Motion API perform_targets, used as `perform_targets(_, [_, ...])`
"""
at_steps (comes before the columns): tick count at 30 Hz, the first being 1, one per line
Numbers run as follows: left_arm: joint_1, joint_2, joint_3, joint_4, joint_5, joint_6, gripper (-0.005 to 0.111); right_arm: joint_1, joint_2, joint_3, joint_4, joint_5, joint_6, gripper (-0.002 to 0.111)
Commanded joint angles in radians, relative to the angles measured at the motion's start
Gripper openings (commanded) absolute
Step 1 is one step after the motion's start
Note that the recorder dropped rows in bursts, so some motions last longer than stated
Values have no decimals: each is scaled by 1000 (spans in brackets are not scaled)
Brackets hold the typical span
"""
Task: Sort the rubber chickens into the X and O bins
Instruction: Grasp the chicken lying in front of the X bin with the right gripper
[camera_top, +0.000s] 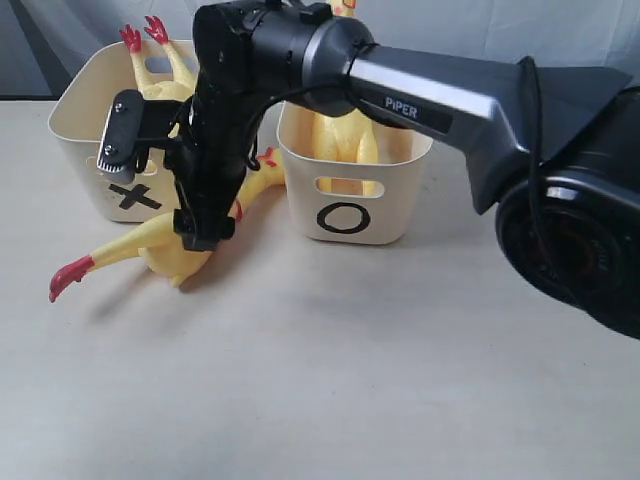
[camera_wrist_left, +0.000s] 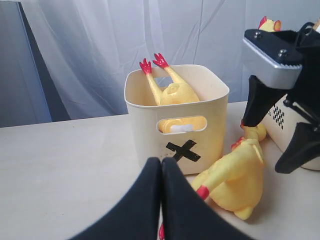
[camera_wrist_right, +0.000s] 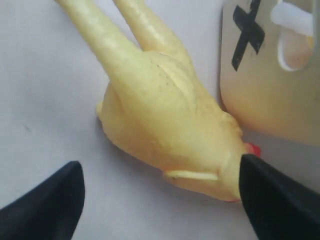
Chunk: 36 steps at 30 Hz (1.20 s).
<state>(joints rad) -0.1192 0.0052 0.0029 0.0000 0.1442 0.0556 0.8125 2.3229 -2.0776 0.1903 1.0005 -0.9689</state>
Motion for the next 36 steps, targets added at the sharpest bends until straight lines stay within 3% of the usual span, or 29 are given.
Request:
perform_targets(1, [-2,-5,-3,-7,-10,0,0,15,37,-1,2,-70,2,78])
perform_targets(7, [-2,-5,-3,-7,-10,0,0,55,45,-1,43,-125,-19,78])
perform_targets(9, [-2,-5,-3,-7,-10,0,0,69,45,-1,40,-130,-32,73])
perform_targets(19, [-2,-5,-3,-7,-10,0,0,96,52,-1,43,-140,-32,0])
perform_targets(36, [-2,-5,-3,-7,-10,0,0,96,-29,-1,122,64,-2,-1])
